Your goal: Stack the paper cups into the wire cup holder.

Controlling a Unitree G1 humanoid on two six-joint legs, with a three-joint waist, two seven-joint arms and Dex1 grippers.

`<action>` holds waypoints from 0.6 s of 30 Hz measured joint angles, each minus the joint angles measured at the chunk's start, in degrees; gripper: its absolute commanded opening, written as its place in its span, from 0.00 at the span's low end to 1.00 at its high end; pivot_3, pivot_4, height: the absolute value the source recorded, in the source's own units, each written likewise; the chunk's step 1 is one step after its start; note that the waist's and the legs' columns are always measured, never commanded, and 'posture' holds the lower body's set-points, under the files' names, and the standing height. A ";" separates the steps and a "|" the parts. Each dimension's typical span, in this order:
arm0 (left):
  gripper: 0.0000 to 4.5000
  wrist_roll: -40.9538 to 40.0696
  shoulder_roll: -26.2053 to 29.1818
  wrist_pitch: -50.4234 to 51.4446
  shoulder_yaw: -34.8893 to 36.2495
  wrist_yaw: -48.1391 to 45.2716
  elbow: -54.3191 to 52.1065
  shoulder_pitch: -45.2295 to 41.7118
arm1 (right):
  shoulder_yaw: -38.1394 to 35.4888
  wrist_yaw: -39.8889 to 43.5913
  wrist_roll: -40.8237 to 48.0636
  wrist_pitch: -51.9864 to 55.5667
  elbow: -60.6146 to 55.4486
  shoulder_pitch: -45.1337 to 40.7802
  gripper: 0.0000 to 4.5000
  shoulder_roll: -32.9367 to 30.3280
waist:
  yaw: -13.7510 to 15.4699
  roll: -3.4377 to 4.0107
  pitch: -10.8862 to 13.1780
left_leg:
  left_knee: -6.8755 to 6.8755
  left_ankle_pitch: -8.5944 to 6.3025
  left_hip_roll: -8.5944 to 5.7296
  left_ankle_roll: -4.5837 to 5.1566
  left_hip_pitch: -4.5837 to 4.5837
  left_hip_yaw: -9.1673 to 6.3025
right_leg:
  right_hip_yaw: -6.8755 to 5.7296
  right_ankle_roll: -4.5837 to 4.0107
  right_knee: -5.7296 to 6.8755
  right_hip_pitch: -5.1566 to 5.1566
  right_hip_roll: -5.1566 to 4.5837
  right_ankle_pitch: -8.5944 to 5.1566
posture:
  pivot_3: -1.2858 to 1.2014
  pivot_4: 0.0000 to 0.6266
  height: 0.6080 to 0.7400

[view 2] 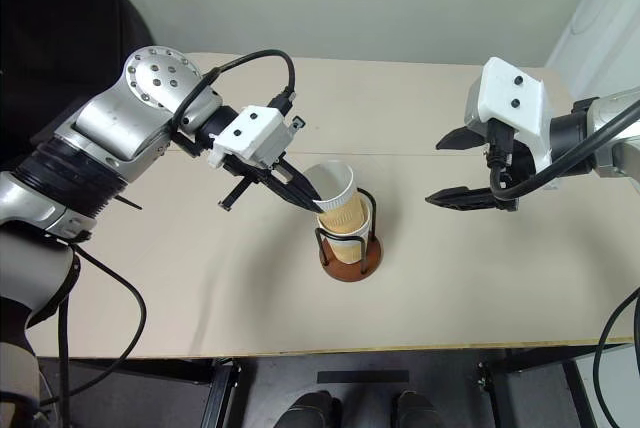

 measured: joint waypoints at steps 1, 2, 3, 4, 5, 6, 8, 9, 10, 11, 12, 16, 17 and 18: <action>0.01 0.17 -0.12 -0.51 -0.20 0.00 0.48 0.00 | -0.01 -0.02 0.00 0.00 -0.01 0.00 0.87 0.00 | 0.02 0.00 0.00 | 0.00 0.00 0.00 0.00 -0.01 -0.01 | 0.01 0.00 0.00 0.00 -0.02 0.00 | 0.52 0.24 1.00; 0.01 0.75 -0.39 -1.10 -0.31 0.00 0.92 0.00 | -0.02 -0.04 0.00 0.01 0.00 0.01 0.87 -0.03 | 0.04 0.00 0.00 | 0.01 -0.01 0.01 0.01 -0.01 -0.01 | 0.01 0.00 0.01 0.00 -0.03 0.00 | 0.52 0.24 1.00; 0.05 1.57 -0.95 -1.94 -0.27 0.00 1.68 0.00 | -0.08 -0.07 0.00 0.01 0.00 0.00 0.87 -0.04 | 0.09 0.00 0.00 | 0.01 -0.01 0.01 0.01 -0.01 -0.01 | 0.02 0.00 0.01 0.00 -0.04 0.00 | 0.52 0.24 1.00; 0.10 2.46 -1.58 -2.59 -0.23 0.00 2.37 0.00 | -0.10 -0.10 0.00 0.01 0.00 0.00 0.87 -0.04 | 0.16 0.00 0.00 | 0.02 -0.01 -0.01 0.02 -0.01 0.00 | 0.01 0.01 0.01 0.00 -0.03 0.00 | 0.52 0.24 1.00; 0.15 3.32 -2.31 -3.13 -0.23 0.00 3.15 0.01 | -0.16 -0.12 0.00 0.02 -0.03 0.01 0.87 -0.05 | 0.24 0.00 0.00 | 0.04 -0.01 0.00 0.02 -0.02 -0.01 | 0.02 0.01 0.02 0.00 -0.04 0.01 | 0.52 0.24 1.00; 0.22 4.00 -2.94 -3.46 -0.07 0.00 3.86 0.04 | -0.23 -0.14 0.01 0.03 -0.04 0.01 0.87 -0.07 | 0.27 0.00 0.00 | 0.05 -0.01 0.00 0.02 -0.03 -0.01 | 0.02 0.02 0.01 0.00 -0.04 0.01 | 0.52 0.24 1.00; 0.38 4.96 -4.06 -4.12 0.77 0.00 5.02 0.08 | -0.32 -0.19 0.01 0.04 -0.06 0.01 0.87 -0.09 | 0.29 0.00 0.00 | 0.04 -0.02 0.01 0.03 -0.04 -0.01 | 0.02 0.02 0.02 0.00 -0.04 0.01 | 0.52 0.24 1.00; 0.45 5.19 -4.51 -4.31 1.23 0.00 5.37 0.10 | -0.33 -0.20 0.01 0.04 -0.07 0.01 0.87 -0.09 | 0.29 0.01 0.00 | 0.05 -0.02 0.00 0.03 -0.04 0.00 | 0.01 0.02 0.01 0.00 -0.03 0.01 | 0.52 0.24 1.00; 0.53 5.21 -5.15 -4.28 1.90 -0.01 5.67 0.12 | -0.33 -0.22 0.01 0.04 -0.08 0.02 0.87 -0.12 | 0.29 0.01 0.00 | 0.05 -0.02 -0.01 0.03 -0.05 0.02 | 0.00 0.02 0.01 0.00 -0.01 0.01 | 0.52 0.24 1.00; 0.61 5.15 -5.64 -4.09 2.67 0.00 5.79 0.13 | -0.33 -0.22 0.01 0.05 -0.09 0.03 0.87 -0.13 | 0.31 0.00 0.00 | 0.05 -0.02 0.02 0.04 -0.06 0.00 | 0.02 0.02 0.01 -0.01 -0.04 0.01 | 0.52 0.24 1.00; 0.69 5.04 -6.12 -3.72 3.42 -0.01 5.83 0.13 | -0.33 -0.22 0.01 0.05 -0.10 0.03 0.87 -0.13 | 0.32 0.01 0.00 | 0.06 -0.02 0.00 0.04 -0.06 0.02 | 0.01 0.02 0.01 -0.01 -0.02 0.01 | 0.52 0.24 1.00; 0.99 4.15 -7.20 -0.73 6.20 -0.03 5.79 0.14 | -0.33 -0.22 0.01 0.04 -0.12 0.06 0.87 -0.15 | 0.30 0.01 0.01 | 0.06 -0.03 0.00 0.04 -0.06 0.05 | 0.00 0.03 0.01 -0.02 0.00 0.01 | 0.52 0.24 1.00; 0.99 3.64 -7.53 0.73 7.72 -0.04 5.79 0.26 | -0.34 -0.23 0.00 0.04 -0.11 0.08 0.87 -0.16 | 0.33 0.01 0.01 | 0.07 -0.03 0.02 0.04 -0.07 0.03 | 0.02 0.03 0.02 -0.02 -0.02 0.01 | 0.52 0.24 1.00; 0.99 3.30 -8.05 2.57 9.88 -0.04 5.80 0.47 | -0.34 -0.28 -0.04 -0.02 -0.07 0.09 0.87 -0.16 | 0.31 0.01 0.01 | 0.07 -0.03 0.01 0.04 -0.07 0.05 | 0.01 0.03 0.01 -0.02 0.00 0.01 | 0.52 0.24 1.00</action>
